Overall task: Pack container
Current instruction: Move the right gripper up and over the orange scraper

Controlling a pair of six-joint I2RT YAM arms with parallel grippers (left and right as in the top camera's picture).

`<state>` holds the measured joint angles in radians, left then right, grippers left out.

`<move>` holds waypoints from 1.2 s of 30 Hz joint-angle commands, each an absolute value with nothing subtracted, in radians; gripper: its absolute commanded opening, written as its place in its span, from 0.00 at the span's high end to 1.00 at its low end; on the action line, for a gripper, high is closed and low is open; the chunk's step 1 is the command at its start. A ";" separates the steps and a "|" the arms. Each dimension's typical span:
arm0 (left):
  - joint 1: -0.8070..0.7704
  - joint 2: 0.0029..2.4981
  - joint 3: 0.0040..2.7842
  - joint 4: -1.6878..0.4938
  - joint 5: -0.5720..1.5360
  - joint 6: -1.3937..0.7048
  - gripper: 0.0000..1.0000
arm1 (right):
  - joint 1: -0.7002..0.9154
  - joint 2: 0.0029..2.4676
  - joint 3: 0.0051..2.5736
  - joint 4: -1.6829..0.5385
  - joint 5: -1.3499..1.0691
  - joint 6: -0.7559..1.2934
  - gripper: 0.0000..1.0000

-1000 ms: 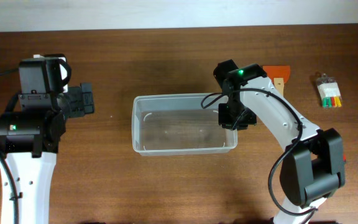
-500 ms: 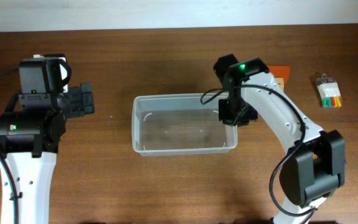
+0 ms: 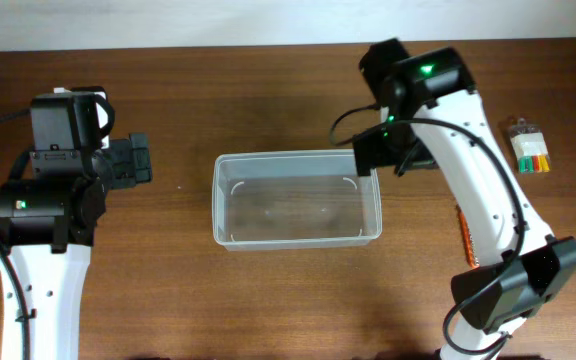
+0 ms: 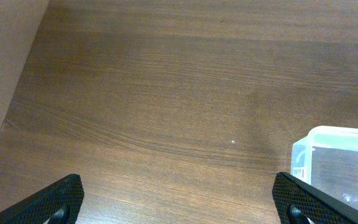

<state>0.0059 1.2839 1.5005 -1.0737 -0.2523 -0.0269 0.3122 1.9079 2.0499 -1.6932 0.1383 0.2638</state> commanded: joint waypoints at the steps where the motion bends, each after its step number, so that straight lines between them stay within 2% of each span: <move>1: 0.006 1.281 1.523 -1.074 -0.267 -0.037 0.01 | 0.245 1.884 2.083 -1.699 0.196 0.163 0.01; 5: 0.006 1.281 1.523 -1.074 -0.267 -0.037 0.01 | 0.143 1.869 2.087 -1.699 0.196 0.078 0.01; 11: 0.006 1.281 1.523 -1.074 -0.267 -0.037 0.01 | 0.035 1.869 2.087 -1.697 0.192 0.075 0.01; 14: 0.006 1.281 1.523 -1.074 -0.267 -0.037 0.01 | 0.001 1.869 2.087 -1.630 0.192 0.023 0.01; 22: 0.006 1.281 1.523 -1.075 -0.267 -0.037 0.01 | -0.064 1.897 2.087 -1.377 0.145 -0.115 0.01; 28: 0.006 1.281 1.523 -1.075 -0.267 -0.037 0.01 | -0.117 1.969 2.087 -1.322 0.027 -0.249 0.01; 36: 0.006 1.281 1.523 -1.075 -0.267 -0.037 0.01 | -0.117 2.067 2.087 -1.246 -0.012 -0.263 0.01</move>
<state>0.0059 1.2839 1.5009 -1.0737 -0.2523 -0.0269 -0.1226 2.0315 2.0693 -1.2598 0.0204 -0.2359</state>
